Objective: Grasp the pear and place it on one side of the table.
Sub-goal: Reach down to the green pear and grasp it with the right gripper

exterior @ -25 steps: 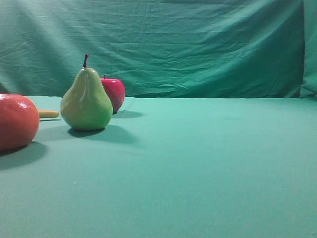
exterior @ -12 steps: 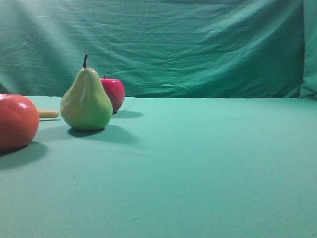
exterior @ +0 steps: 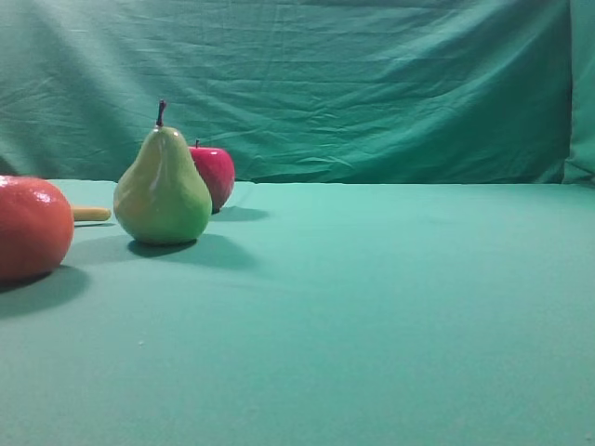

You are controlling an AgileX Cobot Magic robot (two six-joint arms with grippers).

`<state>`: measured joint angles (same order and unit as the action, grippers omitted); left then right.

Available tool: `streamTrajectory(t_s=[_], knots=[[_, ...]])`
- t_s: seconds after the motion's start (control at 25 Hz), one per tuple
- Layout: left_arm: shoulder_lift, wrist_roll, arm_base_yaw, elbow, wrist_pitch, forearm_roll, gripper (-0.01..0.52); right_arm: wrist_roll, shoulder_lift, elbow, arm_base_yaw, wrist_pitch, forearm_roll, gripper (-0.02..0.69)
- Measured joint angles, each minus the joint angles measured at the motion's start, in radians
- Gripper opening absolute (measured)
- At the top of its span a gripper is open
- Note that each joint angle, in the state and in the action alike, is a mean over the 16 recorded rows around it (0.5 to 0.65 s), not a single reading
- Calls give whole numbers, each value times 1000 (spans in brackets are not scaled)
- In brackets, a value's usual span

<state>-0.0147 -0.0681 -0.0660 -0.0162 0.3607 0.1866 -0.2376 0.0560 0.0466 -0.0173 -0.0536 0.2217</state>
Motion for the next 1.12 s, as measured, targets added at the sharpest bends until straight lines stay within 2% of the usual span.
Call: streamTrajectory(t_s=[0.2, 0.44, 0.96, 1.12], knots=[[0, 0, 0, 0, 0, 0, 0, -51, 123, 100, -3, 11, 12, 0], [0, 0, 0, 0, 0, 0, 0, -31, 341, 255, -65, -152, 25, 0], [0, 0, 0, 0, 0, 0, 0, 242, 968, 701, -439, -567, -138, 0], [0, 0, 0, 0, 0, 0, 0, 355, 1183, 884, -519, -648, -235, 27]])
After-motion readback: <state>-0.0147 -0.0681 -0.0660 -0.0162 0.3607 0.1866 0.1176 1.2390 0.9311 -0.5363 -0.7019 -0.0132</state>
